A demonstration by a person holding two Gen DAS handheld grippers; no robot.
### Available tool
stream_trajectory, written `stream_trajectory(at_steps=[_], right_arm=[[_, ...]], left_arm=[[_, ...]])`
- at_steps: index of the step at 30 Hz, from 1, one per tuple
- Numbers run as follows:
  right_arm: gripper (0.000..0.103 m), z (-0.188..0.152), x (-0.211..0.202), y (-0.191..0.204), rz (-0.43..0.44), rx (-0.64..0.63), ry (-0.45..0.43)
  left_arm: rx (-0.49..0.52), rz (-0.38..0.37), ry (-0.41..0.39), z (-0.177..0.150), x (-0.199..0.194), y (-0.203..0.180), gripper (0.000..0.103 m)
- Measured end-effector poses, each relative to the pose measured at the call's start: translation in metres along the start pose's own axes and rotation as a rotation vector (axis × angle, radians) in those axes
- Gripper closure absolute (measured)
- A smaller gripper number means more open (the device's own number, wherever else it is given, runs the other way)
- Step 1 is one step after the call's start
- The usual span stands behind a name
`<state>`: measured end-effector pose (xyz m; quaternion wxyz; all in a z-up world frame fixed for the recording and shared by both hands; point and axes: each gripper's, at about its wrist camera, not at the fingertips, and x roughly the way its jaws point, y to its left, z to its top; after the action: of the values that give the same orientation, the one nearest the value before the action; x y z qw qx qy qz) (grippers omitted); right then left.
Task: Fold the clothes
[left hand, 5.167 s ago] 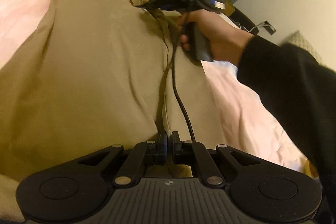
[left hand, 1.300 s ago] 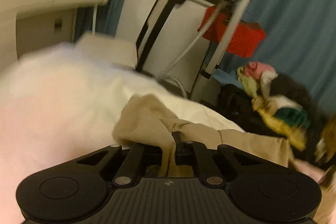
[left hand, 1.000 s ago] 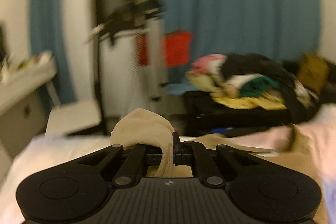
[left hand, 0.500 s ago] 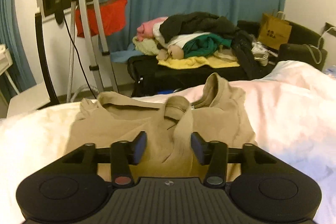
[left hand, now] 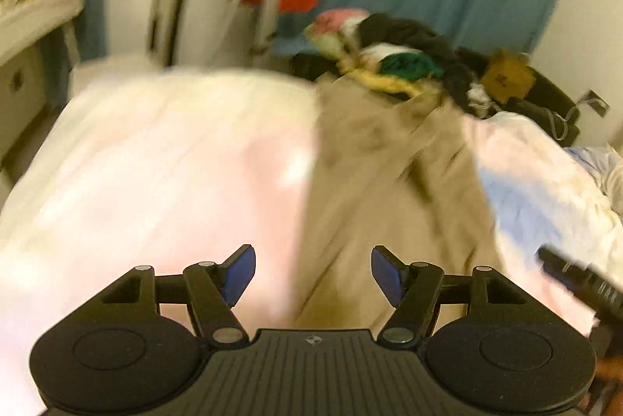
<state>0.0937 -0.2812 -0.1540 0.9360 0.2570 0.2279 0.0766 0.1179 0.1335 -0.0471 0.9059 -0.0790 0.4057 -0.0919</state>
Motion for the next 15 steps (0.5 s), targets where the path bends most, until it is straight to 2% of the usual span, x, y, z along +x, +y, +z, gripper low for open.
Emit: stream_trajectory(at_steps=[4,7,9,11,13,15], right_arm=[[0.032,-0.016,-0.023,0.014,0.013,-0.005,0.051],[0.032,-0.026,-0.039,0.015,-0.008,0.042,0.111],[0.032,-0.03,-0.05,0.014,-0.023,0.085,0.125],[0.032,-0.032,-0.061,0.012,-0.053,0.099,0.112],[0.032,-0.033,-0.066,0.01,-0.098,0.101,0.102],[0.032,-0.035,-0.071,0.008,-0.136,0.104,0.095]], left_arm=[[-0.073,-0.069,0.12,-0.032,-0.012,0.052,0.035],[-0.119,-0.128,0.203,-0.053,-0.017,0.085,0.038],[-0.105,-0.169,0.236,-0.061,-0.014,0.09,0.038],[-0.048,-0.159,0.27,-0.066,-0.009,0.086,0.04],[0.021,-0.138,0.301,-0.069,-0.005,0.079,0.051],[0.108,-0.129,0.292,-0.069,-0.01,0.067,0.097]])
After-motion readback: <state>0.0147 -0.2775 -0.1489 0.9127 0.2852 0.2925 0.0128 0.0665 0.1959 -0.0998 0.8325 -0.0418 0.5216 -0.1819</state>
